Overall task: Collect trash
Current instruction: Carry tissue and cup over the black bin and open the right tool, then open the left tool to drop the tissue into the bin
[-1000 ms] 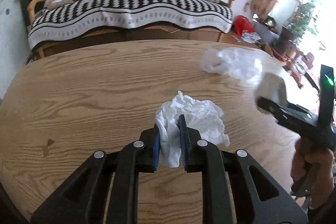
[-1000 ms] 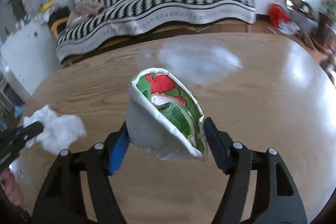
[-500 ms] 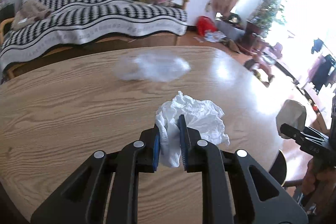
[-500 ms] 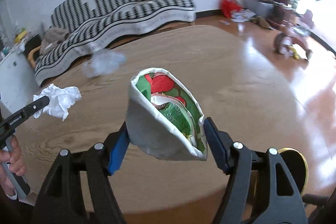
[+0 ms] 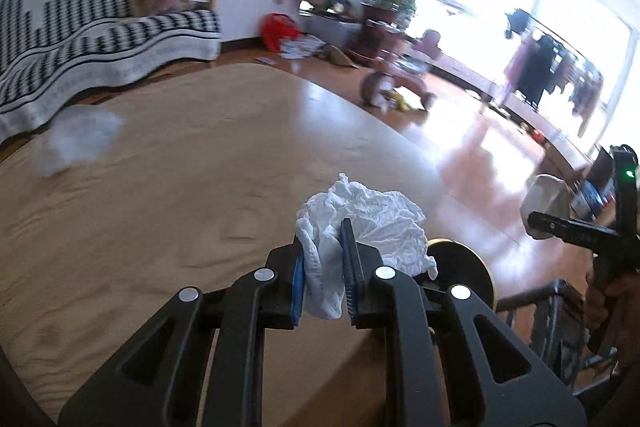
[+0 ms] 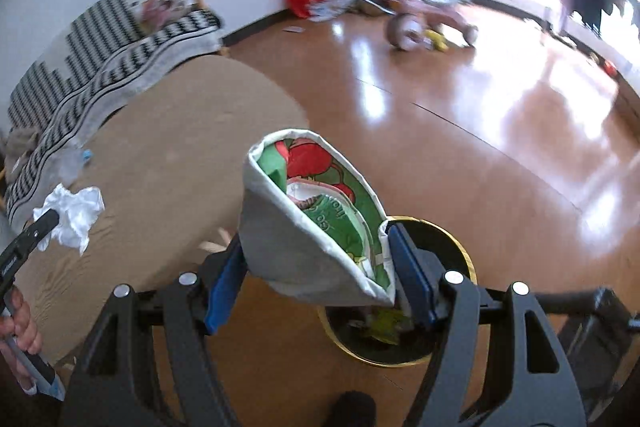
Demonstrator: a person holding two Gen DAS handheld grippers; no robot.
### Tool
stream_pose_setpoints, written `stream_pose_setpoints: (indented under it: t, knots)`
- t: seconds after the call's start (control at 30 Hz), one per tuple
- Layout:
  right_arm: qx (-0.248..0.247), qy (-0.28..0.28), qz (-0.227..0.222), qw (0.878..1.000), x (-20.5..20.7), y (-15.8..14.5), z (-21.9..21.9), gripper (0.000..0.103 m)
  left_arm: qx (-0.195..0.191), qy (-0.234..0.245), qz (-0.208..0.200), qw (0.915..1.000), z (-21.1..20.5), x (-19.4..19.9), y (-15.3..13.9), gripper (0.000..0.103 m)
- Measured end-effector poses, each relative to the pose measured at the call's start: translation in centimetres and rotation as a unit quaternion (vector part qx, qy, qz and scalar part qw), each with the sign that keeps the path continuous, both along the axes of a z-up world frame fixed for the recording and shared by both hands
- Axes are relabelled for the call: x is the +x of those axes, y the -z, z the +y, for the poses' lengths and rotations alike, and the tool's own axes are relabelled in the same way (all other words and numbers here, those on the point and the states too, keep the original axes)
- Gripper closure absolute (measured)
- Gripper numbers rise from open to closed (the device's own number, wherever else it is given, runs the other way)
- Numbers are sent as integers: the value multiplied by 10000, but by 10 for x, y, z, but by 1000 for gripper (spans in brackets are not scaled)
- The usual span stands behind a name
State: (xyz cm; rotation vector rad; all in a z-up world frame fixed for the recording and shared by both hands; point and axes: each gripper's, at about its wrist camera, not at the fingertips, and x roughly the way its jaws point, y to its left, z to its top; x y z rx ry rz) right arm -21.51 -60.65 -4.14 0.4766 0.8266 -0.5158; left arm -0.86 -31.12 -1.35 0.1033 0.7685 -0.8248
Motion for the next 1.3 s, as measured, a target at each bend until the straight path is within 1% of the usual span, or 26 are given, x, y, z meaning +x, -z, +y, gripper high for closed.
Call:
stream_pose_setpoints:
  t: [0.13, 0.23, 0.33, 0.6, 0.63, 0.7, 0.73, 0.87, 1.0, 1.13, 1.2, 1.3]
  knots:
    - [189, 242, 232, 9993, -22, 17, -23, 35, 41, 411, 48, 9991, -36, -24, 11, 88]
    - [262, 309, 374, 9985, -28, 28, -33, 35, 94, 640, 78, 9979, -56, -39, 17, 88]
    - [308, 335, 451, 9979, -31, 36, -39, 35, 151, 804, 93, 9966, -67, -50, 22, 88]
    - [307, 319, 523, 9977, -26, 40, -40, 34, 235, 968, 120, 9950, -92, -65, 33, 88]
    - [285, 328, 528, 9977, -26, 40, -40, 31, 245, 968, 125, 9949, -94, -64, 33, 88]
    - [241, 338, 555, 9976, -25, 40, -42, 29, 265, 981, 139, 9947, -96, -65, 36, 88]
    - [245, 331, 571, 9975, -24, 41, -43, 26, 275, 989, 145, 9946, -98, -66, 37, 88]
    - [268, 359, 513, 9977, -27, 40, -47, 20, 307, 1050, 149, 9939, -104, -67, 40, 88]
    - [261, 398, 456, 9978, -29, 36, -47, 19, 372, 1140, 186, 9926, -114, -72, 46, 88]
    - [306, 437, 333, 9980, -28, 29, -46, 19, 479, 1298, 234, 9901, -137, -83, 62, 88]
    - [295, 415, 268, 9983, -28, 24, -45, 17, 586, 1393, 319, 9880, -154, -93, 78, 88]
    - [276, 409, 191, 9986, -28, 19, -45, 17, 623, 1396, 559, 9867, -182, -103, 104, 88]
